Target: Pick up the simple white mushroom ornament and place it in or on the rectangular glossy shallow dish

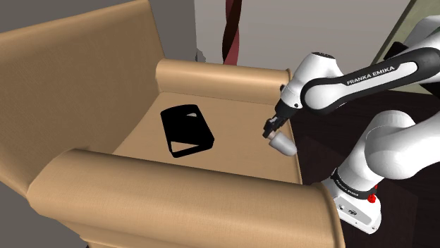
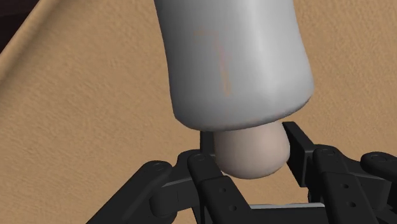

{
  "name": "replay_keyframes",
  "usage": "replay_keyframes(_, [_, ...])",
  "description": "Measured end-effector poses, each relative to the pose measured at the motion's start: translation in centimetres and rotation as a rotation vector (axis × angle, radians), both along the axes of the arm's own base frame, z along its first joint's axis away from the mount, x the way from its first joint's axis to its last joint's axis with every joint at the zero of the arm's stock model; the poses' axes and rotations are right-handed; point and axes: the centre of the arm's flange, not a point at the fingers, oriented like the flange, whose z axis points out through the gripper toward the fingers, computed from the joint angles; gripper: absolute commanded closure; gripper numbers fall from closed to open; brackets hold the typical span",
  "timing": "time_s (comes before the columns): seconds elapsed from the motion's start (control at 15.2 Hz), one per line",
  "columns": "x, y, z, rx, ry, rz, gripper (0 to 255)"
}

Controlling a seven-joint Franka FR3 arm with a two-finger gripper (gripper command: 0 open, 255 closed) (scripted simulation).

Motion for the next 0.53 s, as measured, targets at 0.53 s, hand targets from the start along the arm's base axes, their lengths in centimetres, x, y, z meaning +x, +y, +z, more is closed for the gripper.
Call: replay_keyframes(0.53, [0.1, 0.1, 4.2, 0.0, 0.0, 0.0, 255])
